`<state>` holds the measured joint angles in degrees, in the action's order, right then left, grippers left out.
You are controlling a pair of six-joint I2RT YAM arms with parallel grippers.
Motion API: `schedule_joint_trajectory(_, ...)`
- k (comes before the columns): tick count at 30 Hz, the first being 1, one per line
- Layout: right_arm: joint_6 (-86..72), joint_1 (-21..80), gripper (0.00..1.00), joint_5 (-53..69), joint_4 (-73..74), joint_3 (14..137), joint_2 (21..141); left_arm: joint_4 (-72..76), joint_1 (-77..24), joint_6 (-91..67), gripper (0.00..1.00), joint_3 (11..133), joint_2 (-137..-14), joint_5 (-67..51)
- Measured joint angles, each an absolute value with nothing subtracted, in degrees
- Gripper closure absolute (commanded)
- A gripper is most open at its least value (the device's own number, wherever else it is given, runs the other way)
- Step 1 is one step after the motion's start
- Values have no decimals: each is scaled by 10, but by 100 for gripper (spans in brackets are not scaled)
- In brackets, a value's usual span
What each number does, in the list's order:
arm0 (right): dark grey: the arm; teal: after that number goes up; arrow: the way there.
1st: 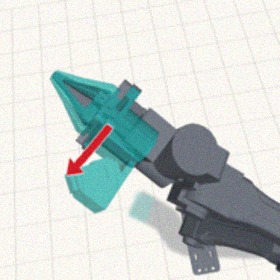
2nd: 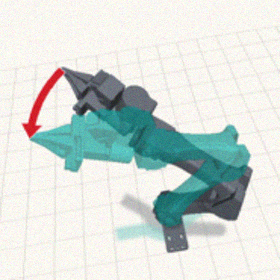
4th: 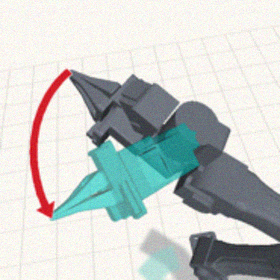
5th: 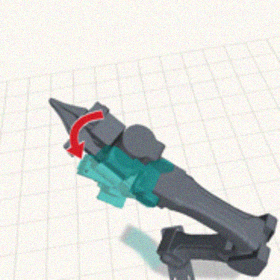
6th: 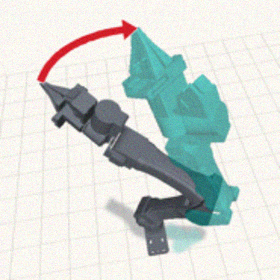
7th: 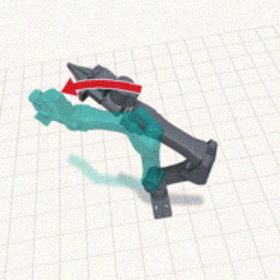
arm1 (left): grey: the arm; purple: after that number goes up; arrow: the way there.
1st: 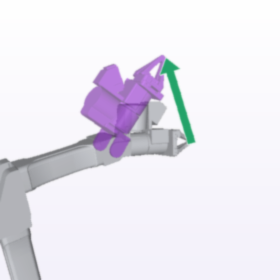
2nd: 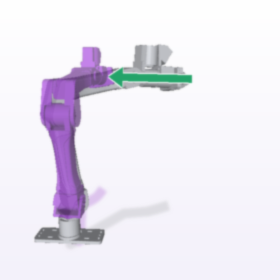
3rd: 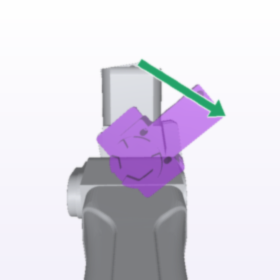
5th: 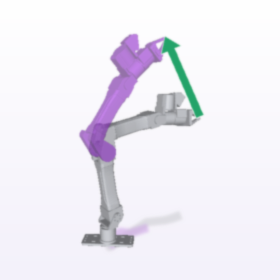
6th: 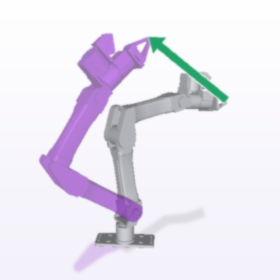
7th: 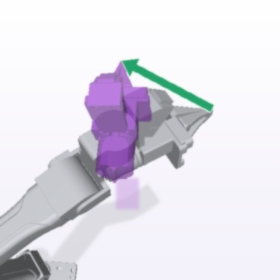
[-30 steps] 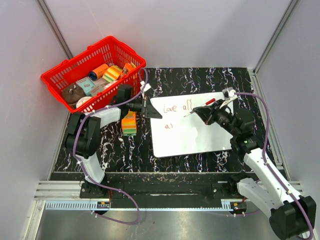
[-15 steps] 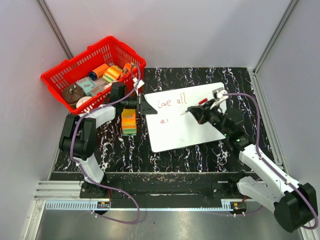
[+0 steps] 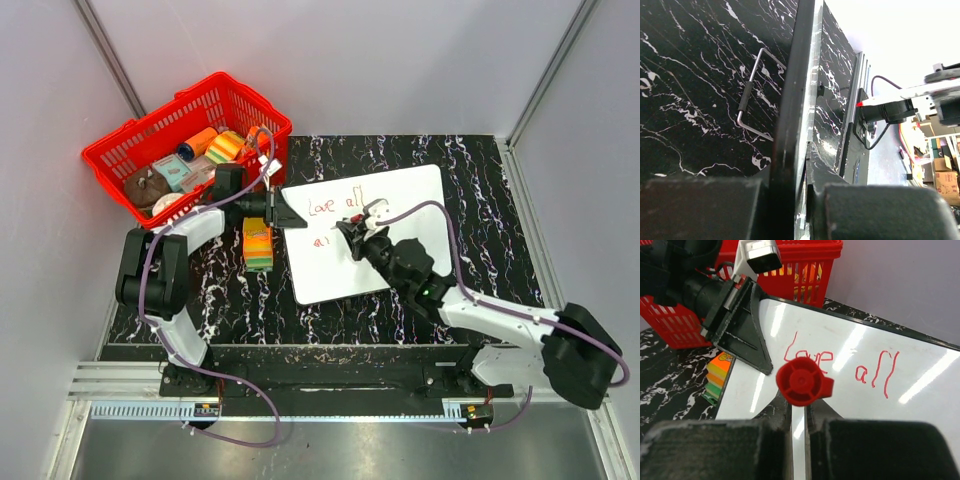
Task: Write a sentence on the whiteboard
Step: Adjust the whiteboard at the center of the board, then hold the whiteboard at the center of the board.
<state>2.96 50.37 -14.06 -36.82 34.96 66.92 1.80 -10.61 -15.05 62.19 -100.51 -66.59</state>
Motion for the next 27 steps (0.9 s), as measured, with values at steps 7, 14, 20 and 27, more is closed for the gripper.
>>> schedule_joint_trajectory(7, 76, 517, 100, -174, -434, 337, 721, 7, -89, -142, 100, 623, -1005, -669)
schedule_joint_trajectory(14, 81, 517, 100, -152, -457, 337, 723, -8, -89, -133, 100, 630, -1005, -668)
schedule_joint_trajectory(20, 74, 517, 100, -137, -456, 337, 734, -13, -89, -132, 100, 633, -1006, -665)
schedule_joint_trajectory(27, 63, 519, 100, -129, -458, 333, 745, -21, -88, -128, 100, 641, -1010, -664)
